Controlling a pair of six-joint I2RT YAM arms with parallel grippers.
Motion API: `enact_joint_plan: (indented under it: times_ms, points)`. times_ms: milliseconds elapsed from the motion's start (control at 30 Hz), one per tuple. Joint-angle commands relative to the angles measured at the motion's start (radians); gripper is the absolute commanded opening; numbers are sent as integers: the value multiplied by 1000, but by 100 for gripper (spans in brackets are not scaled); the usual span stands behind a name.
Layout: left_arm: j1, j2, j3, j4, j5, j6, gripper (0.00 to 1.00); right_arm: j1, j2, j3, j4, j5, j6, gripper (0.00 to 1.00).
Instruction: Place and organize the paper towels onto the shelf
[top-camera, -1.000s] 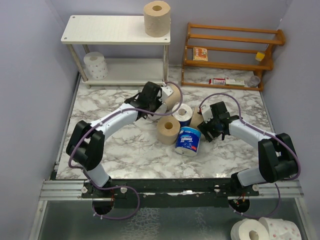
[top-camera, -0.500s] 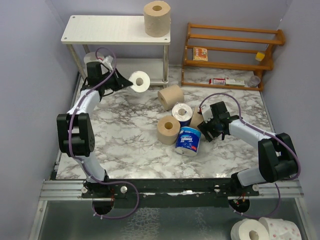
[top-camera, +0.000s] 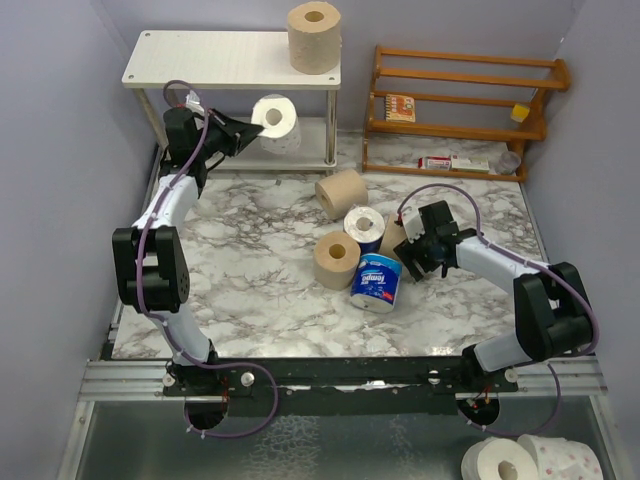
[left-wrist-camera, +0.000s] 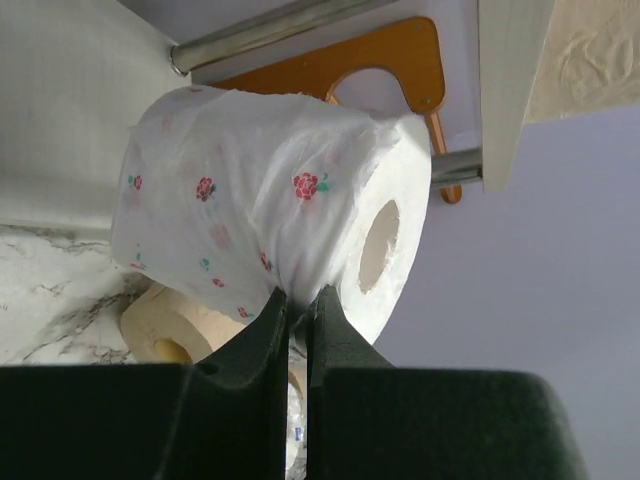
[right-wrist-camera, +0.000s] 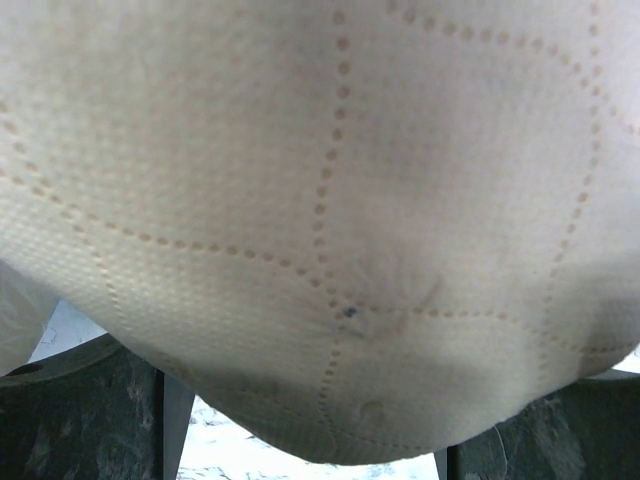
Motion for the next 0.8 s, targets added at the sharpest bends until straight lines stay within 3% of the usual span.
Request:
enact_joint_plan:
  times_ms: [0,300,767]
  points:
    - [9,16,80,-91,-94,-30,0,-4,59,-25,-6,59,-1,76]
    - [11,31,103,-315,-450,-92,0,-4,78,-23,-7,57,-2,76]
    - [31,207,228,-314,-479,-266,0,-4,70,-26,-8,49,-8,76]
